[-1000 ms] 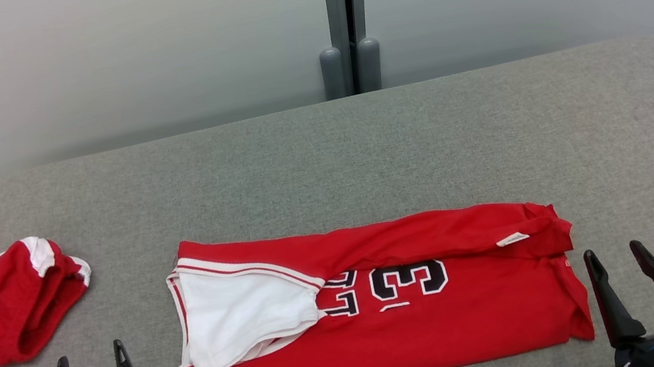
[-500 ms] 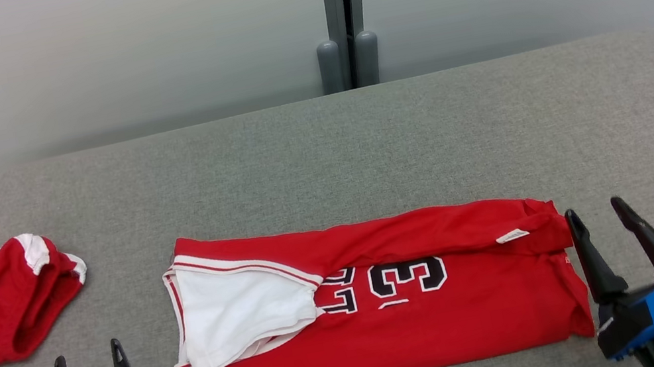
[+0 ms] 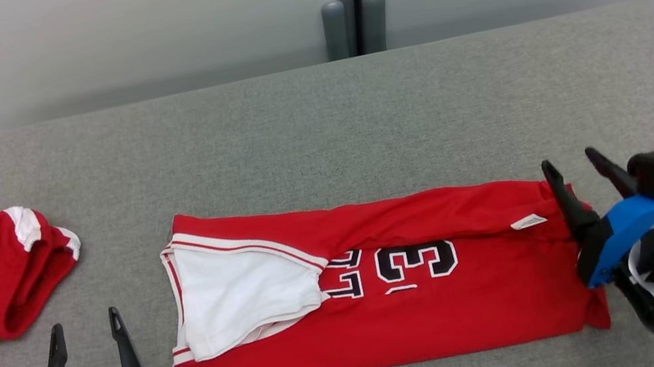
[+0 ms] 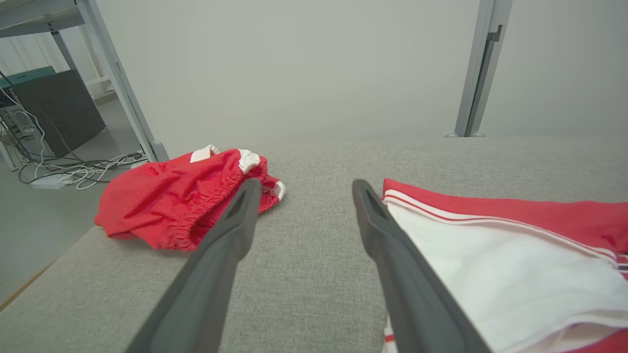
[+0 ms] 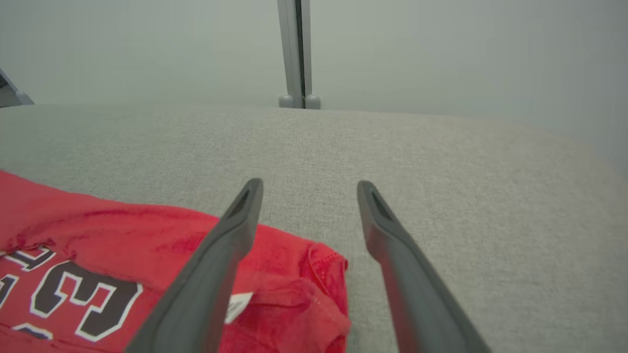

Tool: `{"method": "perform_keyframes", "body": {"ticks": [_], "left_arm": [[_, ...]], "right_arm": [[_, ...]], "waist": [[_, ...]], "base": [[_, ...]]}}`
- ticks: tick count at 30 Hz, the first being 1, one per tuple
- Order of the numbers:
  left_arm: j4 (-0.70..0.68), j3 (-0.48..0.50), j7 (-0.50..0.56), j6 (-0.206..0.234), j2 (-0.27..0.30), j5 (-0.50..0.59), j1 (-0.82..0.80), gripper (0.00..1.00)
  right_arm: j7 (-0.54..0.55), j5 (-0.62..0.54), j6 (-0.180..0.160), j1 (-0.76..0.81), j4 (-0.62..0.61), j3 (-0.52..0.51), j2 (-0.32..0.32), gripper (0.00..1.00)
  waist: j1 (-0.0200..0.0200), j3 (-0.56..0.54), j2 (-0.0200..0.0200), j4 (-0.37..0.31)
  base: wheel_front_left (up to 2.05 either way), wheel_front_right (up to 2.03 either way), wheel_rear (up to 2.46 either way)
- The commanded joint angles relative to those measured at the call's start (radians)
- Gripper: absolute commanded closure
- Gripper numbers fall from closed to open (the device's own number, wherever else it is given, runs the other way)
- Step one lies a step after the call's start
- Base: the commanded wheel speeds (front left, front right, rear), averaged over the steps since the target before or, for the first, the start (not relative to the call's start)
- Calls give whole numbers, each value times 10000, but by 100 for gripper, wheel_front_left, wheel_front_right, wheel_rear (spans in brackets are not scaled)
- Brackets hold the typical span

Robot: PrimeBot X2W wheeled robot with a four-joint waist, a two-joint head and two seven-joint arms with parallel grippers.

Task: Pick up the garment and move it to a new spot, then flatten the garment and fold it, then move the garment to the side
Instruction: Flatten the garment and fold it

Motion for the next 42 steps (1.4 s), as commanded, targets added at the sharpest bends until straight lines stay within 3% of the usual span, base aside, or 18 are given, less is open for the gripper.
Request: {"method": "perform_keyframes", "body": {"ticks": [1, 10, 24, 25, 27, 34, 42], "left_arm": [[21, -33, -46, -43, 8, 65, -200, 0], [26, 24, -47, 3, -23, 68, -316, 0], [85, 72, -46, -14, -26, 109, -384, 0], [101, 85, -46, -22, -19, 105, -379, 0], [119, 110, -46, -30, -12, 96, -379, 0], [116, 69, -47, 12, -48, 128, -333, 0], [63, 118, -46, 44, -46, 123, -91, 0]], "right_arm": [[13, 133, 2, -145, 436, 75, -15, 0], [-412, 825, 2, 16, 2615, 579, 427, 0], [-707, 1773, 2, 288, 4125, 1263, 951, 0], [-728, 1880, 2, 246, 4148, 1273, 980, 11], [-741, 2111, 3, 167, 4236, 1319, 1039, 100], [-937, 2515, 2, -384, 4222, 1472, 654, 100], [-1092, 2591, -8, -318, 3783, 1303, -637, 100]], "waist": [[-1, 94, -2, 76], [-1, 262, -2, 56], [-1, 251, -2, -72], [-1, 255, -2, -84], [-1, 261, -2, -111], [-1, 200, -2, -145], [-1, 0, -2, -284]], "base": [[0, 0, 0], [0, 0, 0], [0, 0, 0], [0, 0, 0], [0, 0, 0], [0, 0, 0], [0, 0, 0]]}}
